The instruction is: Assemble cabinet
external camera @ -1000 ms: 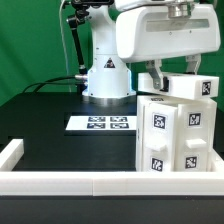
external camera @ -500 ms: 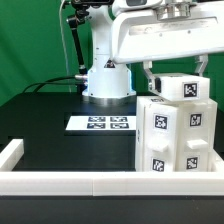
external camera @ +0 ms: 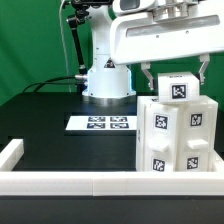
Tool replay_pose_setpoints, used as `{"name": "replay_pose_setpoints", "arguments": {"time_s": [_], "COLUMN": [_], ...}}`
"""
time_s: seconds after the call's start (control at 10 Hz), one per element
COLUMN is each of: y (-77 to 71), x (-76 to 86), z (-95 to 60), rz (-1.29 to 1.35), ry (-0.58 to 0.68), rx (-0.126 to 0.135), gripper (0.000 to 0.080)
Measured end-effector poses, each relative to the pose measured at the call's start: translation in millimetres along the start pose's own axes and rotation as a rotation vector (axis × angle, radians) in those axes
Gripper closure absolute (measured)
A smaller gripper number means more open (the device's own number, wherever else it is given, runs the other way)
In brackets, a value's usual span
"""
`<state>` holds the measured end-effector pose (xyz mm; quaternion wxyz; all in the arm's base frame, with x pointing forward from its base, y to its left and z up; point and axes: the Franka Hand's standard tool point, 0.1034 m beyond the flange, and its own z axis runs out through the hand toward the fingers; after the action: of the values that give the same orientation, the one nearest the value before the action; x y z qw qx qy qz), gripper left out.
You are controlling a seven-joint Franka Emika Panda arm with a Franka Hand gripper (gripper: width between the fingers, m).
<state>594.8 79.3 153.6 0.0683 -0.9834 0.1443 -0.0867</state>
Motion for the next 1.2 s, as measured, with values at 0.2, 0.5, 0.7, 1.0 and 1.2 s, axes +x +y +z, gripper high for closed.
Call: {"name": "replay_pose_setpoints", "arguments": {"time_s": [0.2, 0.5, 0.7, 1.0, 1.2], "y": [0.7, -5.9, -4.7, -4.2, -4.2], "x": [-0.1, -4.2, -4.3, -4.6, -4.3], "z": [0.3, 0.0, 0.7, 1.7, 2.0], "rz": [0.195, 0.519, 0.729, 0.993, 1.170], "ry": [0.013, 0.020, 0.021, 0.004, -0.007], "rx": [0.017, 0.031, 0.045, 0.062, 0.070], "gripper": [0.0245, 0.0245, 0.0245, 0.0245, 0.0245]}}
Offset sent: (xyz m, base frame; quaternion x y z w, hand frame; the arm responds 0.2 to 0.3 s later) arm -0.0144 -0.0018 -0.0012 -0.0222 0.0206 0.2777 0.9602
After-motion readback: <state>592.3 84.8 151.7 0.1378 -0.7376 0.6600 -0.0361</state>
